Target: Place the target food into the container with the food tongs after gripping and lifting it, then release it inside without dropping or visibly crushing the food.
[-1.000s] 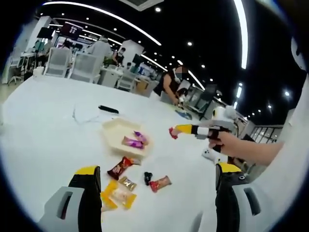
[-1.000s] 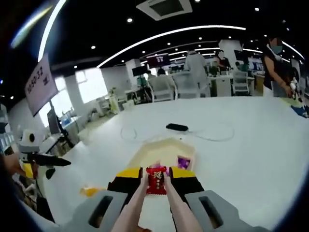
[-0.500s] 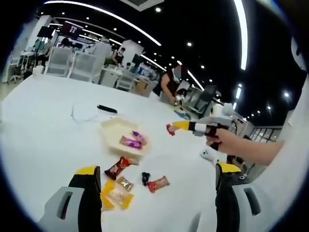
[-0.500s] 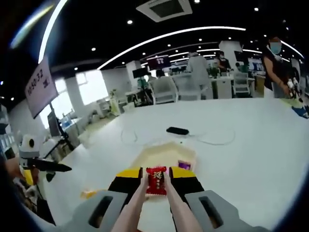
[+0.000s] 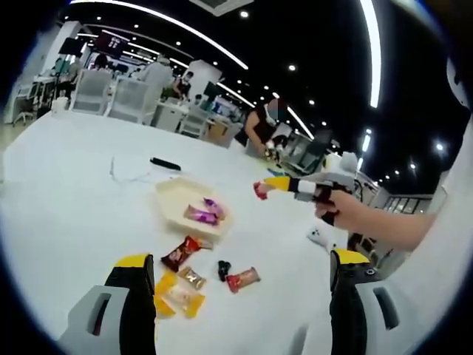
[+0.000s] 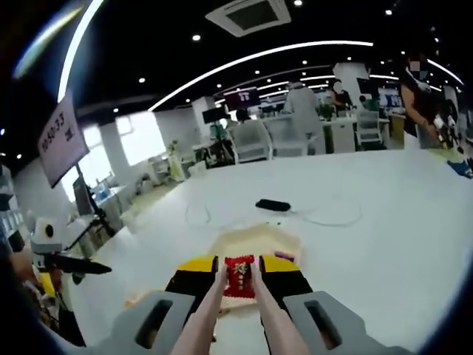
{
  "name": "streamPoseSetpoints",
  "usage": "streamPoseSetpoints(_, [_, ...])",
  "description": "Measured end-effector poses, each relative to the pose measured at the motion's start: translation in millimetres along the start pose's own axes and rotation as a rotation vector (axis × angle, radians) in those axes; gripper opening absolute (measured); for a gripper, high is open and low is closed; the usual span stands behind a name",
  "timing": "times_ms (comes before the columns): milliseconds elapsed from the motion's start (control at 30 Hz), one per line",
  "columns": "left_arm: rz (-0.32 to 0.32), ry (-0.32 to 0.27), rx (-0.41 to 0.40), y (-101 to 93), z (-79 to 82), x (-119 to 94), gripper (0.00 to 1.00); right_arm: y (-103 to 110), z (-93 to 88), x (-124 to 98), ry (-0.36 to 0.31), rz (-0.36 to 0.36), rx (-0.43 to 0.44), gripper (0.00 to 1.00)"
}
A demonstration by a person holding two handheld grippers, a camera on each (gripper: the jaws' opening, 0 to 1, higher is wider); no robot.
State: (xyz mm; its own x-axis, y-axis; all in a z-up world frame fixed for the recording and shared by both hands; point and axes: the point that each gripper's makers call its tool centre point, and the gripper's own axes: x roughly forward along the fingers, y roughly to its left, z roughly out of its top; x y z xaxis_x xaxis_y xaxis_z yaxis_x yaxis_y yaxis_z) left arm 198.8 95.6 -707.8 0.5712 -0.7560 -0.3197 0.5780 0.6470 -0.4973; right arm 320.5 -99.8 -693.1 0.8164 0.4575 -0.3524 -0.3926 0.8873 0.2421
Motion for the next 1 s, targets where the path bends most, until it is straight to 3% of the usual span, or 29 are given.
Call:
streamPoseSetpoints(500, [-0.022,0.025,0.003,-10.5,-8.8,5.7,0.99,-1.5,7.5,2.8,-0.017,-0.001,-0.021,0.20])
streamPoseSetpoints(833, [-0.020,0.027,-0.006,-7.5,-8.8,5.8,0.99,-5.5,14.3,6.9,-0.035,-0.008,-0.028,0.21])
streamPoseSetpoints(900, [-0.019,0.028,-0.011,-5.3,-8.7,5.8,0.99,-3.9,18.3,9.5,-0.061,-0.001,0.032,0.21])
streamPoseSetpoints(1000, [-0.018,0.031,-0.015,-2.9,-9.1,6.4,0.99,-5.0,21.1,12.7,-0.067,-0.009,0.032,0.21])
